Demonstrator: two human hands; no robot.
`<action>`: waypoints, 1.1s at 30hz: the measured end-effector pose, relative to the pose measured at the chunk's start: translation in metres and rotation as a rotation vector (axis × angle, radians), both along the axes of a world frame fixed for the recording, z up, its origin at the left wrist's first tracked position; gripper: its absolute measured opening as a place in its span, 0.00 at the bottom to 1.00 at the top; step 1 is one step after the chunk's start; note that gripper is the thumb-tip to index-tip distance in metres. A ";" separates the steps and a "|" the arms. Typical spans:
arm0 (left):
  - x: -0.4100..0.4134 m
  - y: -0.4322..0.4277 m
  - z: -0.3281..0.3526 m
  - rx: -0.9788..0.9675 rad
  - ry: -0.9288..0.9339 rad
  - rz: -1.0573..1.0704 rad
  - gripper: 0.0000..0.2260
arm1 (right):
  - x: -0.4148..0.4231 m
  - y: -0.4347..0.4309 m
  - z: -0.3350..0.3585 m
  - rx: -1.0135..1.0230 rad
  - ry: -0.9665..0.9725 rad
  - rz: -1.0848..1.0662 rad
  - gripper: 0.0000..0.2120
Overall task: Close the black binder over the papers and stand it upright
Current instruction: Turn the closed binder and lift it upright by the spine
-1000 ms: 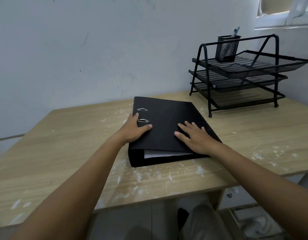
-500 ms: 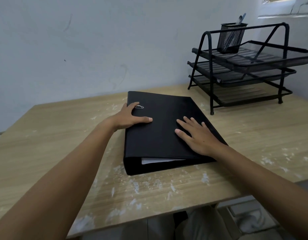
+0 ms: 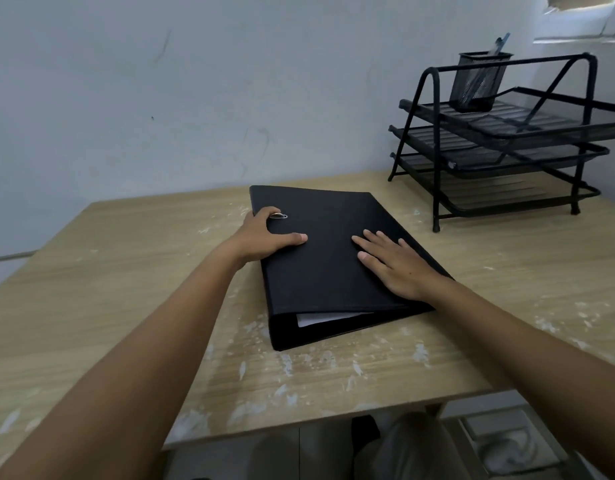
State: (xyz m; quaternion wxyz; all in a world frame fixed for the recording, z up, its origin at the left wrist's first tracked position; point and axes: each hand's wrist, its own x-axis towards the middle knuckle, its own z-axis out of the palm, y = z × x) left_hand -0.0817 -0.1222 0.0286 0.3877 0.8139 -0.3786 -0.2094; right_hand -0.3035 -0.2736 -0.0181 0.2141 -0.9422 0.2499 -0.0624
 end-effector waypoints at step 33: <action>-0.039 0.033 -0.002 -0.051 0.028 0.366 0.36 | 0.028 0.088 0.064 -0.043 0.076 0.124 0.37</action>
